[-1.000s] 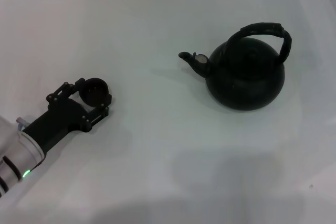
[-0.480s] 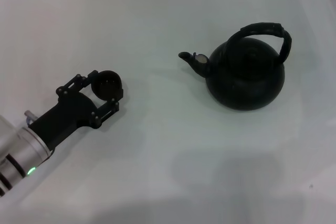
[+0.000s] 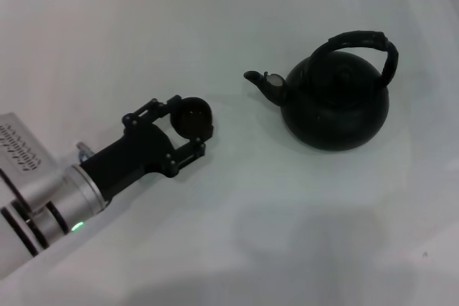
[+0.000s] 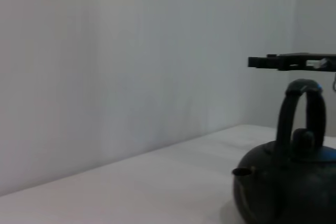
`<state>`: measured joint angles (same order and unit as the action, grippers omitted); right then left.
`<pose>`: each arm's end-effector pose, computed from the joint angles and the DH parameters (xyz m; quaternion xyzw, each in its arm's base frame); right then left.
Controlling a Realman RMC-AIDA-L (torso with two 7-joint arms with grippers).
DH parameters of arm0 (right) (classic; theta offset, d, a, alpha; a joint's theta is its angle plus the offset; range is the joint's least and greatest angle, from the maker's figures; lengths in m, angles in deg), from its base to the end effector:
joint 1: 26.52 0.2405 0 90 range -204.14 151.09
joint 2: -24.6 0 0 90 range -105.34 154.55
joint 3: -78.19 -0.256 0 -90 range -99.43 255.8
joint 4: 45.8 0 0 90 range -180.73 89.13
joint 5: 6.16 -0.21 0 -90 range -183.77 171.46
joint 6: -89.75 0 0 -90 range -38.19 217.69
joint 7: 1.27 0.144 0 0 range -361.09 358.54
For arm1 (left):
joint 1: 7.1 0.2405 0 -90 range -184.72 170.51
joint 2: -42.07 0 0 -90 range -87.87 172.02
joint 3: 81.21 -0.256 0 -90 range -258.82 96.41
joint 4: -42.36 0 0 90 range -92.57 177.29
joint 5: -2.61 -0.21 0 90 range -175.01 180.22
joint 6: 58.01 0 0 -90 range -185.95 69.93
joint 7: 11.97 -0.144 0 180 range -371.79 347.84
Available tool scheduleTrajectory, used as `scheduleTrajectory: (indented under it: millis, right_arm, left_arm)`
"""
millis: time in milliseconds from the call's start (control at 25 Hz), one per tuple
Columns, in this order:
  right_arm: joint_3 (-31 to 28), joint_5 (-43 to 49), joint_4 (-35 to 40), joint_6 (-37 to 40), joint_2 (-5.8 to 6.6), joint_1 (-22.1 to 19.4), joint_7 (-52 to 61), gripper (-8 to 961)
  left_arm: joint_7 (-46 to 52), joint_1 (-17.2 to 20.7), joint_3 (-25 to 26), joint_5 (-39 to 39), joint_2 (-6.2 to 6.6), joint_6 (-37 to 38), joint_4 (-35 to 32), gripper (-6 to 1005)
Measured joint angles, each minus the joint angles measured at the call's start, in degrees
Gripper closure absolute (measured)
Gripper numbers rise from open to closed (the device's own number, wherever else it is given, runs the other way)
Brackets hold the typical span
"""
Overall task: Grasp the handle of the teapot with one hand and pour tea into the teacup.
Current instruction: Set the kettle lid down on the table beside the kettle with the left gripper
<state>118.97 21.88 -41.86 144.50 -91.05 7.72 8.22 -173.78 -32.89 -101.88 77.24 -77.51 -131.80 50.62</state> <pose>0.3550 0.3900 0.0581 -0.6333 0.2587 0.2308 0.6919 -0.2961 0.2533 -0.1052 -0.8901 -0.1664 -0.2890 0.3105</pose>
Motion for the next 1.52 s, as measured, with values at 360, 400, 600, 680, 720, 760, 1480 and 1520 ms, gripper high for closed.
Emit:
scheduleTrajectory:
  millis: [360,400,600,680,720,760,1480,1520]
  right_arm:
    - [0.0,0.0,0.0,0.0,-0.01,0.0,0.1,81]
    - [0.0,0.0,0.0,0.0,-0.01,0.0,0.1,81]
    - [0.0,0.0,-0.1,0.0,-0.01,0.0,0.2,81]
    - [0.0,0.0,-0.1,0.0,-0.01,0.0,0.2,81]
    - [0.0,0.0,-0.1,0.0,-0.01,0.0,0.2,81]
    - [0.0,0.0,-0.1,0.0,-0.01,0.0,0.2,81]
    - [0.1,0.0,-0.2,1.3,-0.10,0.0,0.2,80]
    - [0.1,0.0,-0.2,1.3,-0.10,0.0,0.2,80]
  left_arm:
    - [0.0,0.4,0.3,-1.9,-0.15,2.2,1.0,303]
    - [0.0,0.5,0.4,-1.9,-0.15,2.3,1.0,303]
    - [0.0,0.7,0.4,-2.0,-0.13,2.7,1.1,303]
    - [0.0,0.7,0.4,-1.9,-0.13,3.2,1.1,303]
    - [0.0,0.7,0.4,-1.9,-0.13,3.7,1.2,303]
    - [0.0,0.7,0.4,-1.8,-0.12,4.0,1.3,303]
    - [0.0,0.7,0.7,-0.8,-0.12,5.4,1.6,304]
    - [0.0,0.7,0.7,-0.6,-0.12,5.4,1.6,305]
